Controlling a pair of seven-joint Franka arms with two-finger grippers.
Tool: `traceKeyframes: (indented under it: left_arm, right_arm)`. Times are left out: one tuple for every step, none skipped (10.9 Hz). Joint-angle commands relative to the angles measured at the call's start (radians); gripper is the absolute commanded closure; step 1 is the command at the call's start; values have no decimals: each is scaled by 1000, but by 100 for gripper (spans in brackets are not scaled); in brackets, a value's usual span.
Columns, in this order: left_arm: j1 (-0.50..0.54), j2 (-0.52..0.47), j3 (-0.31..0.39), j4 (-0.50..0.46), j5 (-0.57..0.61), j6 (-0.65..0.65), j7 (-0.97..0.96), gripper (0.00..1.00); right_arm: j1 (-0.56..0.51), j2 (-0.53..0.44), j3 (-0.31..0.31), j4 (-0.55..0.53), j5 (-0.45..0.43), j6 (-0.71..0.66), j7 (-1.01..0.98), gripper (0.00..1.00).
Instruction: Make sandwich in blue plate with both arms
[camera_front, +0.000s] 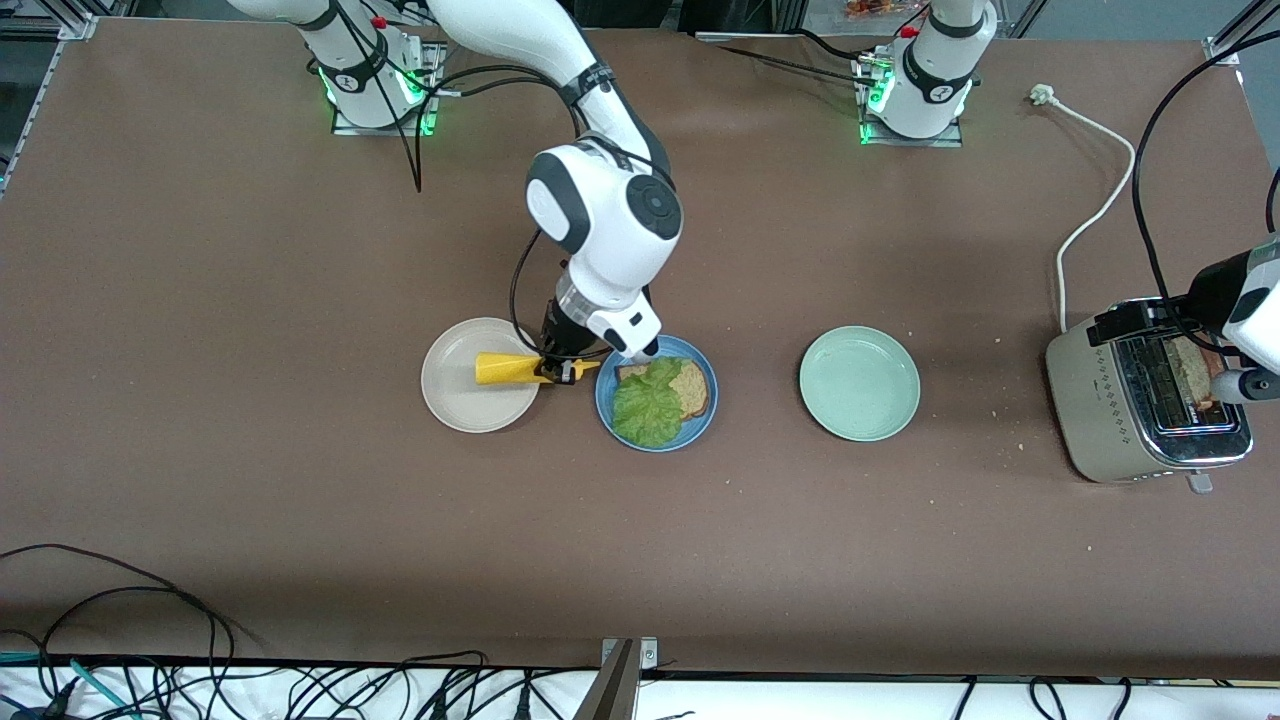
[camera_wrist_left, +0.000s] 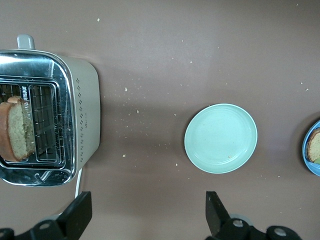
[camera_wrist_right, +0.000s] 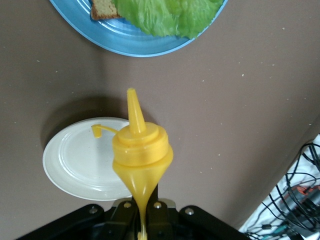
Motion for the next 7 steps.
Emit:
traceKeyframes:
  left_arm:
    - [3,-3,-4,4,21,-12,16,0]
    - [3,-3,-4,4,21,-12,16,0]
    - [3,-3,-4,4,21,-12,17,0]
    - [3,-3,-4,4,21,-12,16,0]
    - [2,-3,-4,1,24,-12,14,0]
    - [-6,-2,-5,-5,30,-12,14,0]
    - [-7,-2,-5,-8,32,-12,20,0]
  right_arm:
    - [57,33,-18,17,-105,-28,71,97]
    - [61,36,-18,17,-108,-30,73,97]
    - [64,36,-18,17,-108,-33,77,97]
    - [68,35,-18,17,-108,-42,97,97]
    - [68,30,-21,17,-105,-42,94,97]
    - [63,19,-22,19,-96,-42,87,97]
    - [60,-5,-27,19,-65,-44,84,97]
